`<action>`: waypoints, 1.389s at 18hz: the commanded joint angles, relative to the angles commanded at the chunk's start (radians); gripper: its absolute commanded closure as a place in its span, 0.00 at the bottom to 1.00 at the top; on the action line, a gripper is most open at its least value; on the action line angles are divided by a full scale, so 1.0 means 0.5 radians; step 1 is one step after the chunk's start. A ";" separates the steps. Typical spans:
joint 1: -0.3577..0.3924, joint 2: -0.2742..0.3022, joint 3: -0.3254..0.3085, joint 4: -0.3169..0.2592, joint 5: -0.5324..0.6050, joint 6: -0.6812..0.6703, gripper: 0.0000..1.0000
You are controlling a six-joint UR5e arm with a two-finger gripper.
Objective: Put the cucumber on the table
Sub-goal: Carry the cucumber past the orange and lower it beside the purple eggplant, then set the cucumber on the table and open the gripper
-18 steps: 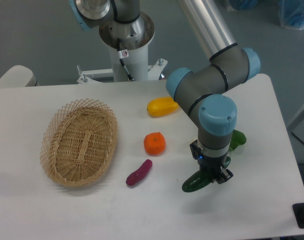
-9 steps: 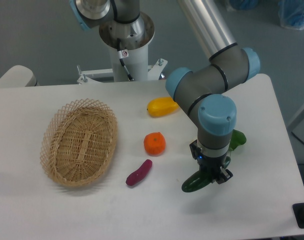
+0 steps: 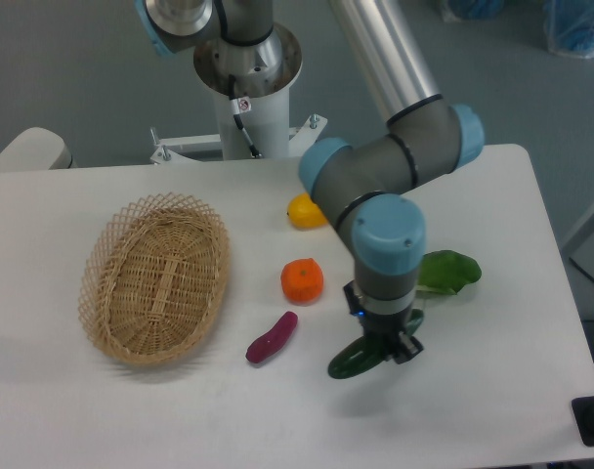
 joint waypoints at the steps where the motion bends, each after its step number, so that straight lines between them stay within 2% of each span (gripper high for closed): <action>1: -0.015 0.006 -0.031 0.009 0.003 -0.003 0.75; 5: -0.089 0.003 -0.126 0.159 0.000 -0.076 0.75; 11: -0.215 -0.018 -0.178 0.163 0.000 -0.190 0.74; 15: -0.224 -0.037 -0.184 0.166 0.000 -0.196 0.72; 19: -0.227 -0.061 -0.169 0.169 0.000 -0.224 0.65; 25: -0.249 -0.129 -0.086 0.172 0.049 -0.298 0.65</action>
